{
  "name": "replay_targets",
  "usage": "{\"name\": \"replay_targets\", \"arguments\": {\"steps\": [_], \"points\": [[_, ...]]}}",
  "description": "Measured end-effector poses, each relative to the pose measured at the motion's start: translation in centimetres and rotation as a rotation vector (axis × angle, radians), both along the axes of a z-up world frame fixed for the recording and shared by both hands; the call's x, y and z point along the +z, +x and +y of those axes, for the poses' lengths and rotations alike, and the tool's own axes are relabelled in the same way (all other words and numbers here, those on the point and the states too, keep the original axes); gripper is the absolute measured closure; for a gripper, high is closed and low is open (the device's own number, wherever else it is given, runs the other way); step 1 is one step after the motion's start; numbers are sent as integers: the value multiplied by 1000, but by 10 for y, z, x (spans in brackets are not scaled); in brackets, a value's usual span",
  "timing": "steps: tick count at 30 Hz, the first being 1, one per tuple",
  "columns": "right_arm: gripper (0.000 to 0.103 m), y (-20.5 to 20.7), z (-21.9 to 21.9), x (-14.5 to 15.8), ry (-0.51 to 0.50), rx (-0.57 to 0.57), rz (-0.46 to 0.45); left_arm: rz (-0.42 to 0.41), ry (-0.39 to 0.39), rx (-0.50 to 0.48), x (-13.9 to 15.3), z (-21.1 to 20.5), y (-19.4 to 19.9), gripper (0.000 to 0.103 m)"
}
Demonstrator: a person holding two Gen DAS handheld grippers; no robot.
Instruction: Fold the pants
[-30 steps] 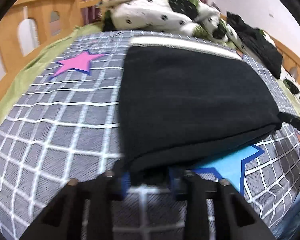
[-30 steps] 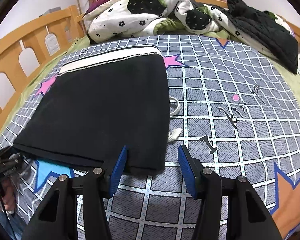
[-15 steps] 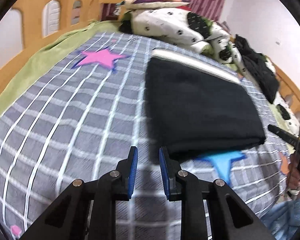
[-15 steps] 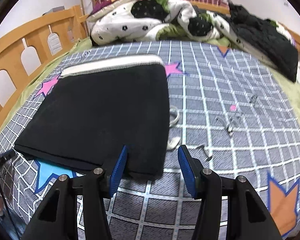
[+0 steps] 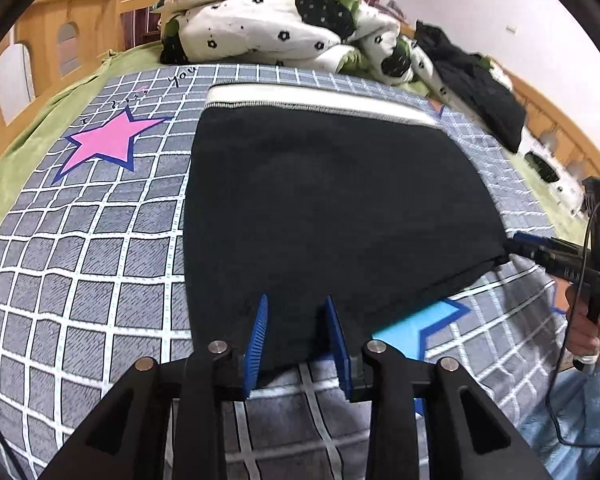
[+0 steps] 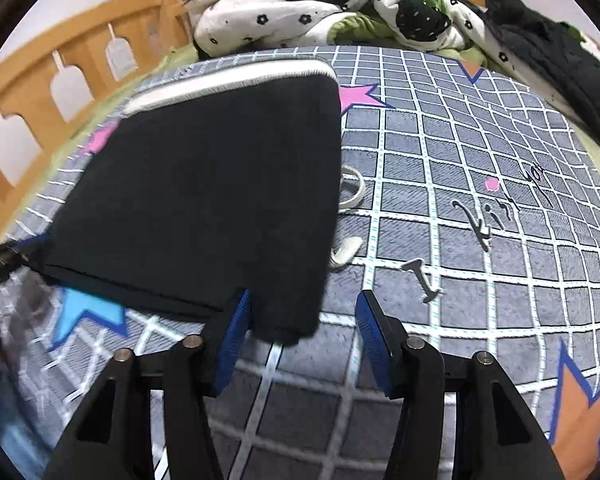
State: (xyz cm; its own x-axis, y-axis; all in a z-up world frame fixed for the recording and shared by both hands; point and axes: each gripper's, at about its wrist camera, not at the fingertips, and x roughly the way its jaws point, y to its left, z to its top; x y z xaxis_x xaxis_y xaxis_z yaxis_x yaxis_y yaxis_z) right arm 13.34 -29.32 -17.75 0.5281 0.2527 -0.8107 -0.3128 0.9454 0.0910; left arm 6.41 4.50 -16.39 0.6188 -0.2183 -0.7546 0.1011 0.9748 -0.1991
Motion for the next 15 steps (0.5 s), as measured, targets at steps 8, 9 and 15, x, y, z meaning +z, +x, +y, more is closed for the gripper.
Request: {"name": "replay_targets", "arguments": {"steps": [8,9,15], "points": [[52,18,2,27,73,-84,-103,-14,-36,115,3,21,17,61],[52,22,9,20,50,-78,-91,-4,-26,124,-1,21,20,59],[52,20,21,14,-39,-54,-86,10,-56,134,4,24,23,56]]}}
